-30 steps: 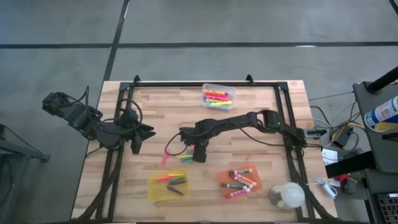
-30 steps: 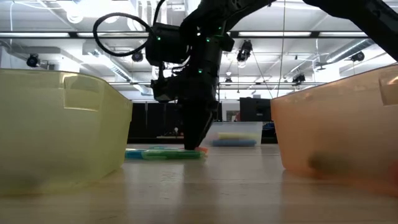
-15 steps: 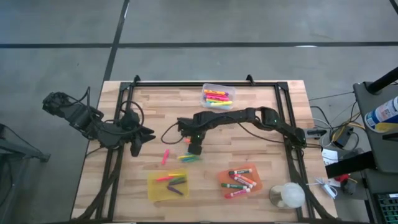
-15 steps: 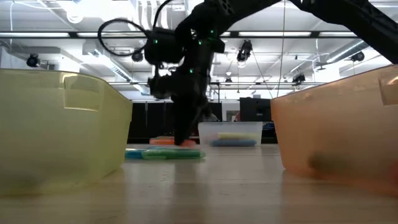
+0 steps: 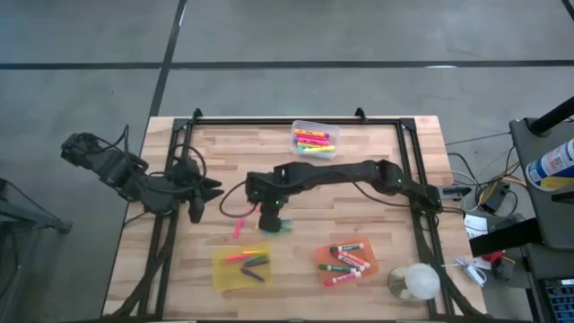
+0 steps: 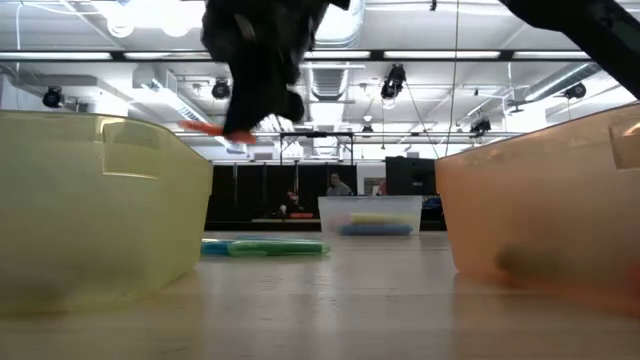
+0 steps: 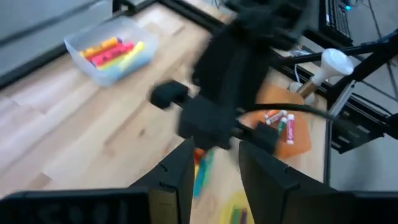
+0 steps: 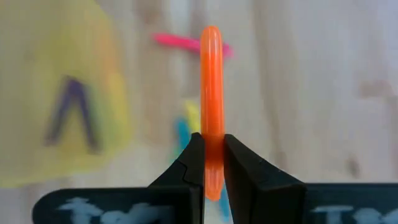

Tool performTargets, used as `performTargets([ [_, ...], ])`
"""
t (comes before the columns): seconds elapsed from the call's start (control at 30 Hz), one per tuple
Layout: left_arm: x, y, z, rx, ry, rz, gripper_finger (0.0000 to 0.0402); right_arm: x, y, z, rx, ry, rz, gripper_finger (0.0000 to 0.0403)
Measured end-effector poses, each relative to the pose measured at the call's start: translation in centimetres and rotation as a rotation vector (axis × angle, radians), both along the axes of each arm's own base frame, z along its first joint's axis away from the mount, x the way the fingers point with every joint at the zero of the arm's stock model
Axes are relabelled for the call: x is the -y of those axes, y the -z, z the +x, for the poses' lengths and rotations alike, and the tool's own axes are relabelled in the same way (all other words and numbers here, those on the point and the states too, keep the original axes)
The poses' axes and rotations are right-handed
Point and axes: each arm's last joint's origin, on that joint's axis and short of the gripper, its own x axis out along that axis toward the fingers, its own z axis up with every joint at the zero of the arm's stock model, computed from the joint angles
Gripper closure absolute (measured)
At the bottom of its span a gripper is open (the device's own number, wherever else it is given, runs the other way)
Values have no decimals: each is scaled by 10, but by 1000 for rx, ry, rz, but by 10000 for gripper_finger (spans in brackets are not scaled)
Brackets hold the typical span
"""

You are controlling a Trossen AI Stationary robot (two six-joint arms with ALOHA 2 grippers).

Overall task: Pick & Place Markers
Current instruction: Put the orange pen into the yellow bin, then put the pink pen into the yellow bin

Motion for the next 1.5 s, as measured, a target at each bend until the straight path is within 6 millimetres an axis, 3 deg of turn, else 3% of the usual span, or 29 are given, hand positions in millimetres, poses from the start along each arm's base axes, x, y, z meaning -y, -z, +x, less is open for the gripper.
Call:
performTargets([
  [0.13, -5, -8, -7, 31, 5, 51, 282, -24, -18, 2, 60, 41, 30, 376],
  [0.27, -11, -18, -18, 64, 41, 117, 282, -54, -21, 3, 115, 29, 38, 376],
  [0.5, -24, -40, -40, 157, 61, 118, 282, -100, -6, 9, 204, 105, 163, 373],
  [0.73, -32, -47, -57, 225, 49, 8, 282, -134, 22, -3, 124, 184, 203, 371],
  [1.0, -32, -42, -57, 212, 64, -2, 282, -141, 49, -7, 71, 224, 206, 370],
  [1.2, -28, -34, -51, 177, 75, 10, 282, -140, 53, -7, 61, 237, 206, 363],
  [1.5, -28, -34, -52, 180, 70, -16, 282, -141, 52, -7, 71, 238, 207, 278],
])
